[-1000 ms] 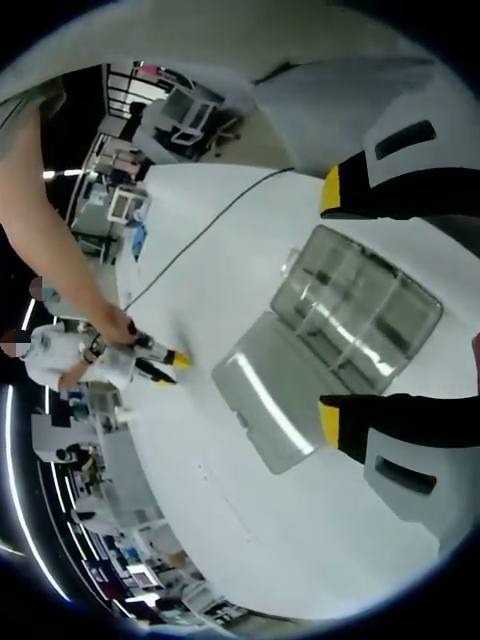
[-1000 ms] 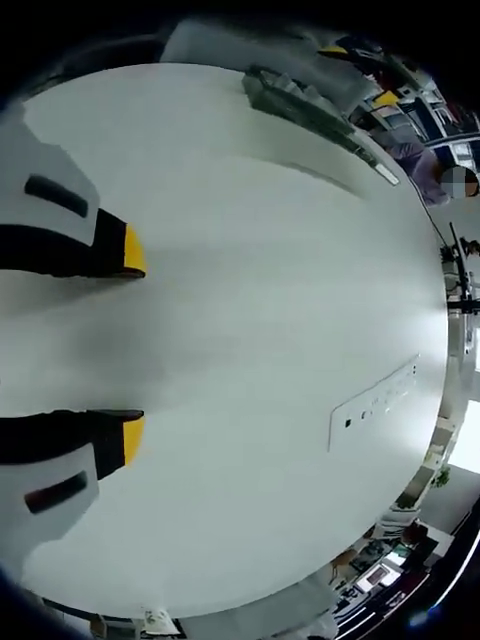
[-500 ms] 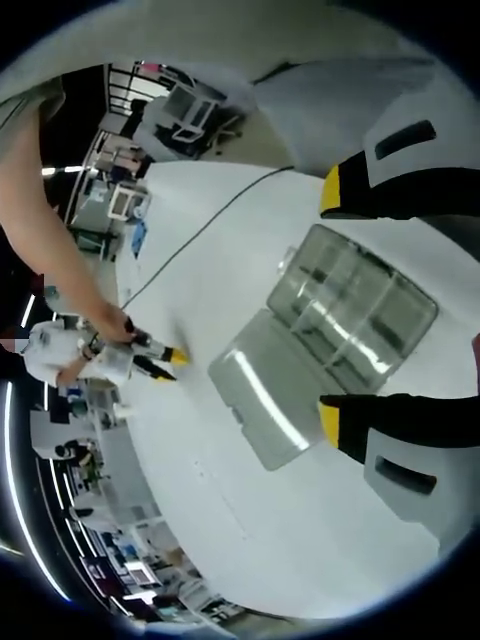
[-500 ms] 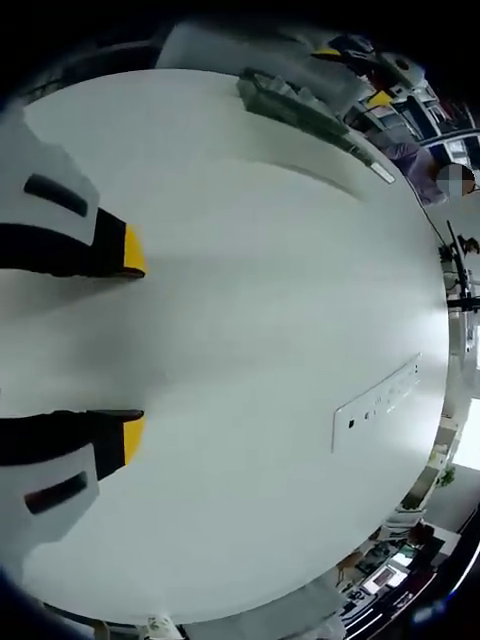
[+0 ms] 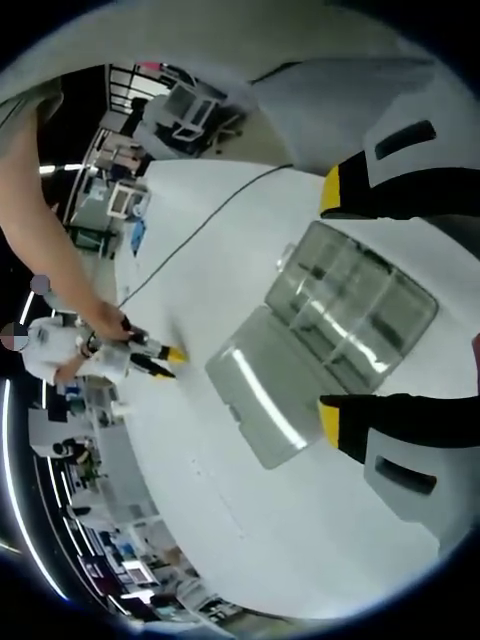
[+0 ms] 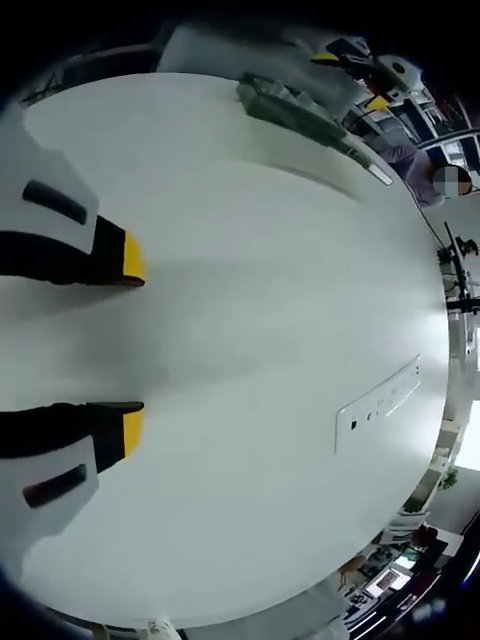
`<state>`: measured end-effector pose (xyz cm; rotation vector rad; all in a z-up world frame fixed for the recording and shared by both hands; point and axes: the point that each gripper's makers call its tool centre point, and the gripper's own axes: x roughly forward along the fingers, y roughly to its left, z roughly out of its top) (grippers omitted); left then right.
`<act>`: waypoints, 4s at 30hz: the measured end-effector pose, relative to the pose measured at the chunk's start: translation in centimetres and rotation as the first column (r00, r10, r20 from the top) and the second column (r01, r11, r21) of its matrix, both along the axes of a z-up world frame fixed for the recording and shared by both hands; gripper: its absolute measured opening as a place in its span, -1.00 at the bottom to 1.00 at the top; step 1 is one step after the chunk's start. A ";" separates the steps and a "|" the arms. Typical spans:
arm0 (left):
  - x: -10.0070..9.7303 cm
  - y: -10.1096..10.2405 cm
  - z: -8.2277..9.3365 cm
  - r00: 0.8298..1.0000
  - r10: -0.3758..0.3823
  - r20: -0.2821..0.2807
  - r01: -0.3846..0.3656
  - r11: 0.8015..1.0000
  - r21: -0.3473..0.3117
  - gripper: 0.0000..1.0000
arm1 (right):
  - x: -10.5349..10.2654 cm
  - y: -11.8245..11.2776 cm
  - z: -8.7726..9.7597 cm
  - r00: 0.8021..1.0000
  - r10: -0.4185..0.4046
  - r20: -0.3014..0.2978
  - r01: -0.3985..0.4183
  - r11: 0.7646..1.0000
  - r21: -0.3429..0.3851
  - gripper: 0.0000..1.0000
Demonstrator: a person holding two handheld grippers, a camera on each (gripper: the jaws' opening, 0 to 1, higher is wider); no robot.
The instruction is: Insert the divider into the dual guide fixture by aligning both edges with the guide slots and pushing it downward to the bottom, including one-sided entry, uneven engagement, binding, and posture correction.
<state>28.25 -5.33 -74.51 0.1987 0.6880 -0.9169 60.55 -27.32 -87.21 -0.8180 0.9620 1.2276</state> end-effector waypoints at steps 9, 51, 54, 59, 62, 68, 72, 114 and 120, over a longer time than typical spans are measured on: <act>-0.2 0.3 0.0 1.000 0.001 0.003 -0.001 1.000 -0.003 0.40 | -0.6 0.0 0.0 0.999 -0.044 0.005 0.044 0.999 -0.004 -0.26; -1.9 -0.4 1.4 0.999 -0.017 0.044 0.018 0.999 -0.036 0.39 | -9.0 0.5 0.3 0.999 0.036 -0.029 -0.040 0.987 -0.155 -0.43; -2.0 -0.2 1.5 0.999 -0.014 0.046 0.016 0.999 -0.037 0.39 | -9.5 0.5 0.3 0.998 0.045 -0.039 -0.051 0.984 -0.173 -0.43; -2.1 -0.1 1.7 0.999 -0.011 0.050 0.013 0.999 -0.040 0.39 | -10.4 0.4 0.3 0.997 0.062 -0.046 -0.070 0.978 -0.197 -0.43; -2.3 -0.1 1.8 0.999 -0.012 0.052 0.014 0.999 -0.041 0.39 | -11.0 0.4 0.3 0.996 0.066 -0.055 -0.076 0.976 -0.203 -0.44; -2.5 -0.2 2.0 0.998 -0.012 0.057 0.015 0.999 -0.045 0.39 | -12.4 0.4 0.4 0.996 0.075 -0.053 -0.084 0.975 -0.205 -0.44; -2.8 -0.3 2.1 0.998 -0.014 0.061 0.017 0.999 -0.048 0.39 | -13.2 0.3 0.2 0.996 0.072 -0.057 -0.083 0.976 -0.204 -0.44; -5.0 -0.7 2.8 0.996 -0.032 0.082 0.037 0.997 -0.064 0.39 | -19.9 1.1 -0.1 0.992 0.120 -0.032 -0.124 0.973 -0.194 -0.43; -5.1 -0.6 2.8 0.996 -0.028 0.081 0.033 0.997 -0.064 0.39 | -20.1 1.2 0.0 0.991 0.129 -0.034 -0.133 0.972 -0.191 -0.43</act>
